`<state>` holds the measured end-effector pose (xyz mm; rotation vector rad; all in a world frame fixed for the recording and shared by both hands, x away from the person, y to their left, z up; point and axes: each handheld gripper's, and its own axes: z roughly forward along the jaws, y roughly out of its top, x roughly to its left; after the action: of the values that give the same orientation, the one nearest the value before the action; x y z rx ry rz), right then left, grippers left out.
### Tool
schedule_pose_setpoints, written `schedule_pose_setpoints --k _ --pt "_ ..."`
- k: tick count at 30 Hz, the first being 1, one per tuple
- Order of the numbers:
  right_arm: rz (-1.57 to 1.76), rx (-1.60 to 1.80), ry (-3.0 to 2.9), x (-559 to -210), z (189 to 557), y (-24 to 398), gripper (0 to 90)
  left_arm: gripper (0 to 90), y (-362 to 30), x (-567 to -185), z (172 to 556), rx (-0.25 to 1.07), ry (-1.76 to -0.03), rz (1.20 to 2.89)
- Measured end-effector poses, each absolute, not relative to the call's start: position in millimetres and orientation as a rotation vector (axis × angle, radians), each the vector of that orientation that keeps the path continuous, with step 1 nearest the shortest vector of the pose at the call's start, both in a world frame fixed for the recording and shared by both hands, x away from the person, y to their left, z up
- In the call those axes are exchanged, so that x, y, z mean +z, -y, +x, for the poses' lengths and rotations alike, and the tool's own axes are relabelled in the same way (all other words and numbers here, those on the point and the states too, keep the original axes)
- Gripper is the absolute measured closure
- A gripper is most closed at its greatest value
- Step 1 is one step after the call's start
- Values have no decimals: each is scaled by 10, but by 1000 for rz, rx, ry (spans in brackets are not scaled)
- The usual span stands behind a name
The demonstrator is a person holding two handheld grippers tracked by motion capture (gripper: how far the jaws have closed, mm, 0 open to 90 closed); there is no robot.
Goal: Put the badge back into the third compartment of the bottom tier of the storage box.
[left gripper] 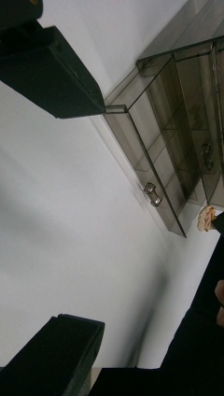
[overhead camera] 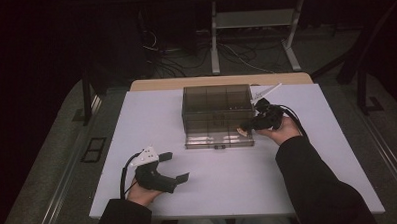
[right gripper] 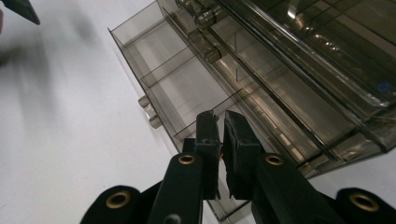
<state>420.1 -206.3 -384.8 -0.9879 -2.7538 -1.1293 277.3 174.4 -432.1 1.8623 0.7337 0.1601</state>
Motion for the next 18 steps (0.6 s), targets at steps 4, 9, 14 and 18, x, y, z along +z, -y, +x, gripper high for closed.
schedule_pose_setpoints --k 4,9,14,18 --pt "-990 -1119 2753 -3884 4218 2040 835 0 -1744 -4321 2774 160 -735 1860" --pt "-992 -1107 2754 -3917 4237 2015 834 0 -1744 -4321 2774 160 -734 1862" --pt "-995 -1094 2753 -3957 4261 2003 835 0 -1744 -4321 2774 160 -734 1862" --pt "-998 -1081 2752 -3994 4279 1995 834 0 -1744 -4322 2775 161 -734 1862"
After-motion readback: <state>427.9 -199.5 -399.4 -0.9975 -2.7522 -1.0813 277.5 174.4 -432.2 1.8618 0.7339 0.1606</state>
